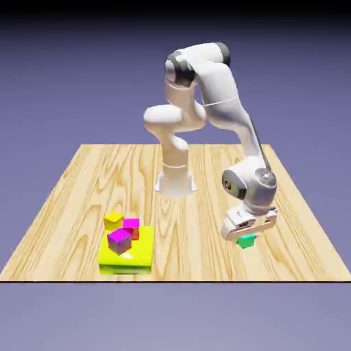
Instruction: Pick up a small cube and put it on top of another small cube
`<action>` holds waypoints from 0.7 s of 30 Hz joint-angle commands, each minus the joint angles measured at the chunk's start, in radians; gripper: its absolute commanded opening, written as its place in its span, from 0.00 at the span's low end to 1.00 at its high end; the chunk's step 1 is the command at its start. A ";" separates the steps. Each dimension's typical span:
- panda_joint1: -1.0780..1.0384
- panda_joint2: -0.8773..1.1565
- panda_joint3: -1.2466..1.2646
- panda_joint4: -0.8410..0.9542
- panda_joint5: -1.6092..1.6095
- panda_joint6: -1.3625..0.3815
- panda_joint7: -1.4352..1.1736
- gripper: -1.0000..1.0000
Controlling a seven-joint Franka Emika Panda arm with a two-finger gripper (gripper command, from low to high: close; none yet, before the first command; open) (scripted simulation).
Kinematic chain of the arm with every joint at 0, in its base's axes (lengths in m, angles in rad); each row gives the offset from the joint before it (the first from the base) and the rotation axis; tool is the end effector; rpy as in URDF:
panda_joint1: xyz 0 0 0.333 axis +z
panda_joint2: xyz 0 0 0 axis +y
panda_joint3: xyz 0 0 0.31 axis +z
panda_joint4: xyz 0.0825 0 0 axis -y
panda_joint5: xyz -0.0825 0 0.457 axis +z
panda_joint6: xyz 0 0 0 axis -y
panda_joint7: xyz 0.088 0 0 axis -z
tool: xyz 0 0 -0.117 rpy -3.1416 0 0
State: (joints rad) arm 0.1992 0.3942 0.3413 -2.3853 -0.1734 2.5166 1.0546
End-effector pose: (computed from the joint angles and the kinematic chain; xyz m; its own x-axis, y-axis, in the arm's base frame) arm 0.4127 0.2746 0.0660 0.9143 -0.3697 -0.1653 -0.3441 -0.9245 0.1642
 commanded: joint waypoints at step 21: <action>-0.505 -0.131 -0.415 0.179 0.414 -0.234 0.321 0.00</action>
State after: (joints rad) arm -0.3063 0.2635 -0.0740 -2.2059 0.2439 2.2828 1.3734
